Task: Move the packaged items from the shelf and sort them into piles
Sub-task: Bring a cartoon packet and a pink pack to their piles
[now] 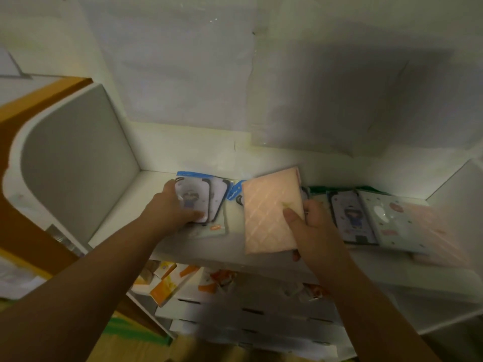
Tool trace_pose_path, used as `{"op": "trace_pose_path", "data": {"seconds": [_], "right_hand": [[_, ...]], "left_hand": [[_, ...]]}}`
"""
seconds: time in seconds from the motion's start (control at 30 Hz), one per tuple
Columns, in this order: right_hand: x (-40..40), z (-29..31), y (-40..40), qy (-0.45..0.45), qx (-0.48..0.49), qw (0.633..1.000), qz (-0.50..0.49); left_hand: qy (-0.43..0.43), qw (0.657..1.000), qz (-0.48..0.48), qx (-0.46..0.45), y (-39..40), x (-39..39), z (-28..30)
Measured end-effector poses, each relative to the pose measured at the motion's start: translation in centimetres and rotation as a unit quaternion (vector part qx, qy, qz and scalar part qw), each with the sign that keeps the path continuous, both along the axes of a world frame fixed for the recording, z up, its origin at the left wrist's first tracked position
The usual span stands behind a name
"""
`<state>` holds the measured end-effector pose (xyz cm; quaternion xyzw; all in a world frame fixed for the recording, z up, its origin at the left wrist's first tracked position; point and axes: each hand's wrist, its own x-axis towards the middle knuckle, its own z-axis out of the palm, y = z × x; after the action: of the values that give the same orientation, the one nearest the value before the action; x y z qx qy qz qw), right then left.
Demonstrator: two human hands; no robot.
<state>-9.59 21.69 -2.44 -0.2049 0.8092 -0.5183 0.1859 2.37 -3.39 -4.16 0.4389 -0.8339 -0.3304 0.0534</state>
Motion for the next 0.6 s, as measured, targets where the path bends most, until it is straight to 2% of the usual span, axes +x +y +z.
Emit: {"op": "trace_pose_path", "data": {"seconds": [0.07, 0.17, 0.3, 0.43, 0.6], "right_hand": [[0.1, 0.1, 0.0, -0.008, -0.014, 1.000, -0.004], [0.3, 0.2, -0.1, -0.012, -0.026, 0.999, -0.013], [0.5, 0.2, -0.2, -0.011, -0.039, 0.999, -0.023], [1.1, 0.1, -0.3, -0.039, -0.066, 0.997, -0.026], [2.2, -0.2, -0.9, -0.029, -0.071, 0.996, -0.039]], "left_hand": [[0.066, 0.997, -0.008, -0.035, 0.5, 0.2, 0.3], [0.120, 0.990, 0.050, -0.054, 0.3, 0.3, 0.0], [0.207, 0.973, 0.086, 0.057, 0.4, 0.8, -0.2], [0.303, 0.934, 0.102, 0.159, 1.3, 1.6, 0.4], [0.361, 0.912, 0.108, 0.160, 2.7, 3.3, 1.6]]}}
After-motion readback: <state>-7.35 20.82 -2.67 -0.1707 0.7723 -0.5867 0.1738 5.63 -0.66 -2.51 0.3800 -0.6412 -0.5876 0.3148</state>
